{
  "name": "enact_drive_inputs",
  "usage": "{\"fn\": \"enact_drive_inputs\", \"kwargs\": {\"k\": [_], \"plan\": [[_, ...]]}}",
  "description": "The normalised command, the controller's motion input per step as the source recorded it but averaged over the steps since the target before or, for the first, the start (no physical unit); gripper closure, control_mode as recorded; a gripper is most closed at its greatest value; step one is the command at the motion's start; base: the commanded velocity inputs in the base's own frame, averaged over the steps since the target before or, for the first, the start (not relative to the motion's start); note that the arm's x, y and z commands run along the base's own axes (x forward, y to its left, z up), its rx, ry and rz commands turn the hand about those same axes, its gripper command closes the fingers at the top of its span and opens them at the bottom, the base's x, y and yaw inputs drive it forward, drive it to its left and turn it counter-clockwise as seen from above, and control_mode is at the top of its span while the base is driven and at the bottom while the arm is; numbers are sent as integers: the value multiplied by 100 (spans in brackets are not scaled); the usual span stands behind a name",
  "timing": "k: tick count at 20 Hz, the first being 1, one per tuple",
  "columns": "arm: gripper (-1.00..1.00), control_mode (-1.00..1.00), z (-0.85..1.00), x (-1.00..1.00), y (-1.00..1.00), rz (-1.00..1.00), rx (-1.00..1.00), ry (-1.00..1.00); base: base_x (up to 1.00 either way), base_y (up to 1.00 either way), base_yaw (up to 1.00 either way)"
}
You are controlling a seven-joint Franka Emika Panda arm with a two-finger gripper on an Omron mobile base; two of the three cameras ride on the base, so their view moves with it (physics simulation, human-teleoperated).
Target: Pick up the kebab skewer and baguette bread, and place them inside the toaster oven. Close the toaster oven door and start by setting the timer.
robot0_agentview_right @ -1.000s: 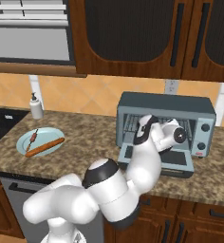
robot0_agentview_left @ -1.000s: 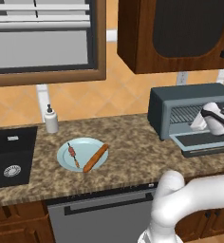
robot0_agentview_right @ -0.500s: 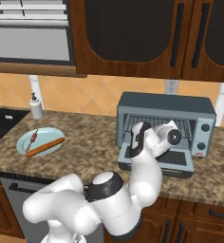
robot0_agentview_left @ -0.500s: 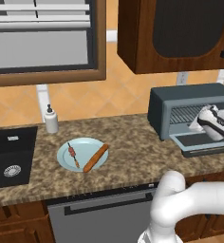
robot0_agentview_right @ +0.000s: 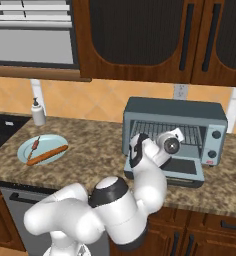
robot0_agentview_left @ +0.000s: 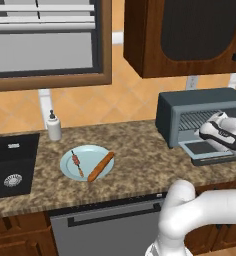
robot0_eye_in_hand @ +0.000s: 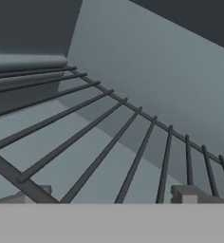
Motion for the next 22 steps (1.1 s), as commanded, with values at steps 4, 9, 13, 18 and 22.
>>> {"fn": "enact_drive_inputs", "kwargs": {"k": [4, 9, 13, 18, 22], "plan": [[-100, -100, -93, 0, -11, 0, 9, -2, 0, 0, 0], [-100, -100, -99, -6, -29, 0, 12, 0, 0, 0, 0], [-100, -100, -100, -6, -16, 0, 12, 0, 0, 0, 0], [100, -100, -100, 8, -1, 0, 15, 0, 0, 0, 0], [100, -100, -72, 3, -6, 0, 22, 0, 0, 0, 0]]}}
